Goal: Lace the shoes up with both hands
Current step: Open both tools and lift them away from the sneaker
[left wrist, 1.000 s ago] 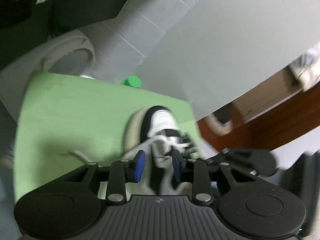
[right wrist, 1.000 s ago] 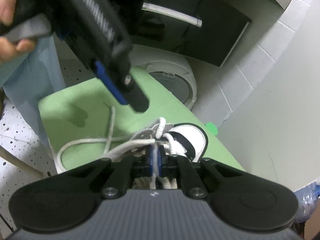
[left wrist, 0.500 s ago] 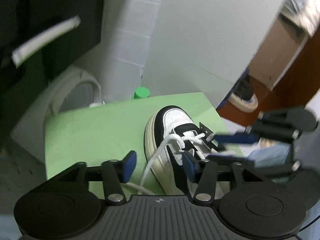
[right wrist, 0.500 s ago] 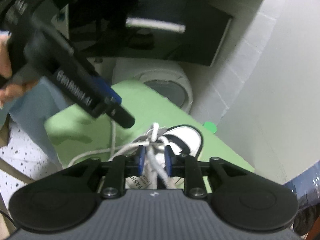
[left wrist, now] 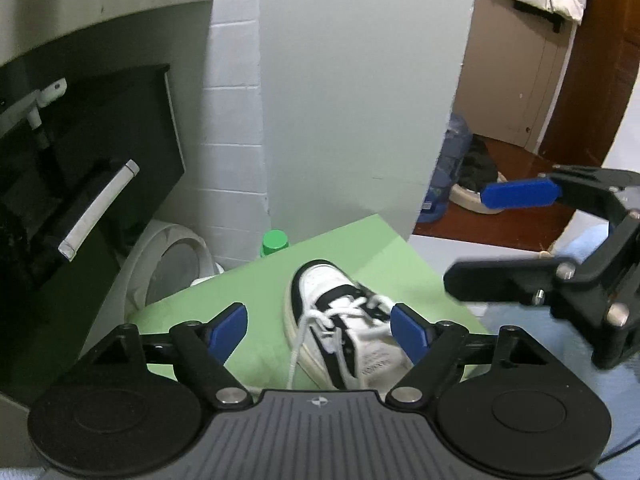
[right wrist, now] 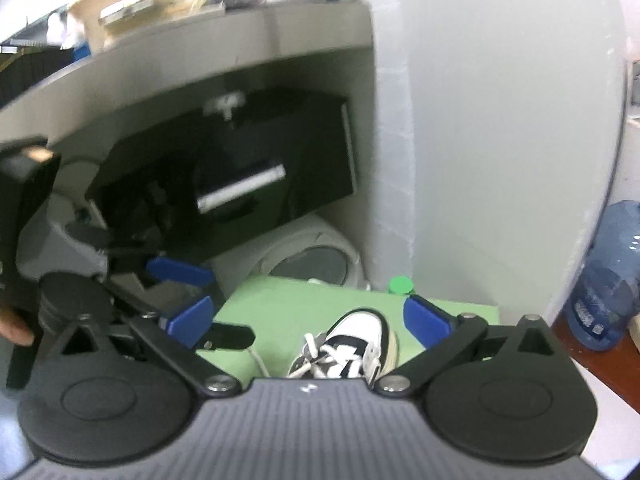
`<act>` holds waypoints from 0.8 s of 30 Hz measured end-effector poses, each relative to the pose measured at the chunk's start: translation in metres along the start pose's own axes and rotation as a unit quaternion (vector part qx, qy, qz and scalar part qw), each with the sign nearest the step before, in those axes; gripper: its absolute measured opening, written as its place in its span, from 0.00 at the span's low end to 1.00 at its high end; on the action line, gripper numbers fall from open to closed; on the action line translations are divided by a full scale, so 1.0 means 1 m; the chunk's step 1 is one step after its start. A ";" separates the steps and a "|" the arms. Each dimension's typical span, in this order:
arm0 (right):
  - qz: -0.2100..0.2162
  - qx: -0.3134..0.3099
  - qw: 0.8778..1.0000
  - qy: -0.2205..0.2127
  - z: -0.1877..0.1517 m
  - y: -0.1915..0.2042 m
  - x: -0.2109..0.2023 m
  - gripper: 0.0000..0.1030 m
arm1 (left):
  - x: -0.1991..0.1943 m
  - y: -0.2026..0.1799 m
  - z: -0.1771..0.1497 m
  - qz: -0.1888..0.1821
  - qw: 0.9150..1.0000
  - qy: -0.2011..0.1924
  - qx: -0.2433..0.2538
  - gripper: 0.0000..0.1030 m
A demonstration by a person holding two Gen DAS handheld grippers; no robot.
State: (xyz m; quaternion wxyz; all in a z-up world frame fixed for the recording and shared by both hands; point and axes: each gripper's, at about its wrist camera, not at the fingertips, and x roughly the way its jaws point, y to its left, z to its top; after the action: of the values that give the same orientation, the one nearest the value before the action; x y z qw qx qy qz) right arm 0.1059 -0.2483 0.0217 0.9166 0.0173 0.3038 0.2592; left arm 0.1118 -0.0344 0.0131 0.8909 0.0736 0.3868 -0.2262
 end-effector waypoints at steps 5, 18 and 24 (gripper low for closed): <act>-0.030 0.006 0.999 -0.012 0.010 0.007 -0.036 1.00 | -0.028 -0.011 -0.004 -0.002 1.000 -0.010 -0.009 0.76; -0.084 -0.012 0.996 -0.010 -0.003 0.018 -0.094 1.00 | -0.087 -0.025 -0.005 0.071 0.992 -0.069 0.073 0.91; -0.093 -0.035 0.995 -0.017 -0.017 0.020 -0.094 1.00 | -0.085 -0.036 0.000 0.090 0.983 -0.066 0.143 0.96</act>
State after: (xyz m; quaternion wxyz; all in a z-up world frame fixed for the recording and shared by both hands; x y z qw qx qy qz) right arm 0.0227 -0.2789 0.0630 0.9417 -0.0385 0.2796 0.1830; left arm 0.0444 -0.0365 0.0757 0.9117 0.2195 0.2823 -0.2024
